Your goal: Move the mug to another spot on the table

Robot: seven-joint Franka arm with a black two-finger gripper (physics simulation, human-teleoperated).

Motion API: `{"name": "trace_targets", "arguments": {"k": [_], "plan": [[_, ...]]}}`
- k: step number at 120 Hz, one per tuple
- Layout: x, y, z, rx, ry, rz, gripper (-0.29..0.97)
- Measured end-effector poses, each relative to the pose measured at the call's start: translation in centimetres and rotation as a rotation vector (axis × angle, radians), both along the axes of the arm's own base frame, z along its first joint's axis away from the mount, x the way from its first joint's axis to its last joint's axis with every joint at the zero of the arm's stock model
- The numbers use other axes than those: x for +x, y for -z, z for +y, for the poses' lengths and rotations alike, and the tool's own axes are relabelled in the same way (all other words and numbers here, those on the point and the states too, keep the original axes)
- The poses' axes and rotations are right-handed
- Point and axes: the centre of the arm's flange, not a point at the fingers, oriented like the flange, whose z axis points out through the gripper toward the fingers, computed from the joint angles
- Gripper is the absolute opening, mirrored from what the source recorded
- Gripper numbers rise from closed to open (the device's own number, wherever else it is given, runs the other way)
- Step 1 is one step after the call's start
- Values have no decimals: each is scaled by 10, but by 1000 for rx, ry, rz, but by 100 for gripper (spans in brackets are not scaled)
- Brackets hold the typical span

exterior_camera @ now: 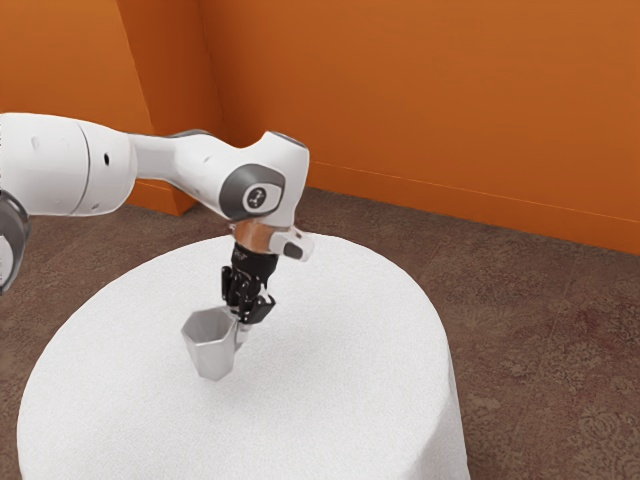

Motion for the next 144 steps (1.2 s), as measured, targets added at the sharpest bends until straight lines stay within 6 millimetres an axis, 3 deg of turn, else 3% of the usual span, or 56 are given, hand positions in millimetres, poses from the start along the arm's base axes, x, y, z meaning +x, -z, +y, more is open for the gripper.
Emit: {"name": "trace_targets", "arguments": {"k": [16,36,68,105,128,144], "plan": [[14,-1,7,-31,39,12,8],[24,14,23,-59,75,51,9],[42,18,24,-111,145,57,9],[43,36,22,-149,201,98,7],[42,35,20,-174,219,108,38],[41,32,16,-201,221,107,52]]}}
